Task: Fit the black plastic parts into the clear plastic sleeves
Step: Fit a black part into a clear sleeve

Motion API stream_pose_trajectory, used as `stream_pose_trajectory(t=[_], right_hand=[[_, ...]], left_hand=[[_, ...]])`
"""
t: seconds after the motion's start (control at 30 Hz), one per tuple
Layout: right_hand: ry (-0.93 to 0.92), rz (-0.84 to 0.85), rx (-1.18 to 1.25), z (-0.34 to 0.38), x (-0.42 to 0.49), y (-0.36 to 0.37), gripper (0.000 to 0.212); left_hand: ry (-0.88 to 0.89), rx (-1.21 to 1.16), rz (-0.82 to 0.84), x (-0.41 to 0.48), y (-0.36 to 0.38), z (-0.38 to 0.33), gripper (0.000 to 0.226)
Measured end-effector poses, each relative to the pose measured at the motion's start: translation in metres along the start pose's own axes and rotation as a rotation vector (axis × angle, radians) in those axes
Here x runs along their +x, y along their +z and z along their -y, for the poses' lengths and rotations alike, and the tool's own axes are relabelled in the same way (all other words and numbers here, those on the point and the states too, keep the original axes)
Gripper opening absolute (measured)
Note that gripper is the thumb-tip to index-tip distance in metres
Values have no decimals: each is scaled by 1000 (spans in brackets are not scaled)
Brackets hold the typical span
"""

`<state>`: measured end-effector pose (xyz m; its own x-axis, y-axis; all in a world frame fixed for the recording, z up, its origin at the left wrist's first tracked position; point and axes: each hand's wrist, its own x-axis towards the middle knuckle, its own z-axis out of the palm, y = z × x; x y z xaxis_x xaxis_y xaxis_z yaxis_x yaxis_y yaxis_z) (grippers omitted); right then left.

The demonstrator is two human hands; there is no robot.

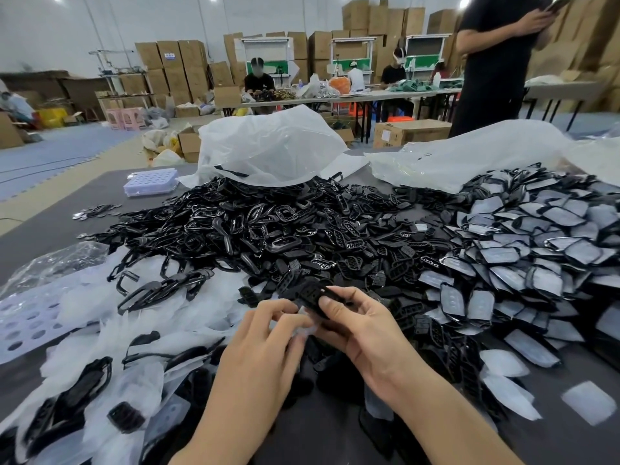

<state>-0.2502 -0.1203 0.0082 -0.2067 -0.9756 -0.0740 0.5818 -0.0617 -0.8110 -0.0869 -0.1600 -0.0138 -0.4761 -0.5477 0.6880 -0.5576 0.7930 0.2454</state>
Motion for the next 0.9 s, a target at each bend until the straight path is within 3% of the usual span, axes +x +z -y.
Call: stream_pose_trajectory(t=[0.13,0.27,0.37,0.43,0.6,0.77,0.9], right_hand=[[-18,-36,-86,-1,0,1,24],[-102,-161,-241,2,1,-3,13],[-98,-104,-308,-1,-2,-1,9],[-83,-46,-332,-4,-3,2,9],[-92,61,-348,-5,-6,6,33],[-123,75,-376,-8,-6,6,8],[-128,107,-368,-7,-6,6,9]], left_hand=[[-34,-107,-54,3,-5,-1,14],[-320,-429,-38,8,-12,-13,13],[-494,-594,-44,9,-11,-16,13],[-523,-607,-70,8,-10,-15,9],[-549,-644,-152,8,-8,-12,2],[-652,-745,-138,9,-6,-11,14],[-698,-846,-83,11,-9,-8,16]])
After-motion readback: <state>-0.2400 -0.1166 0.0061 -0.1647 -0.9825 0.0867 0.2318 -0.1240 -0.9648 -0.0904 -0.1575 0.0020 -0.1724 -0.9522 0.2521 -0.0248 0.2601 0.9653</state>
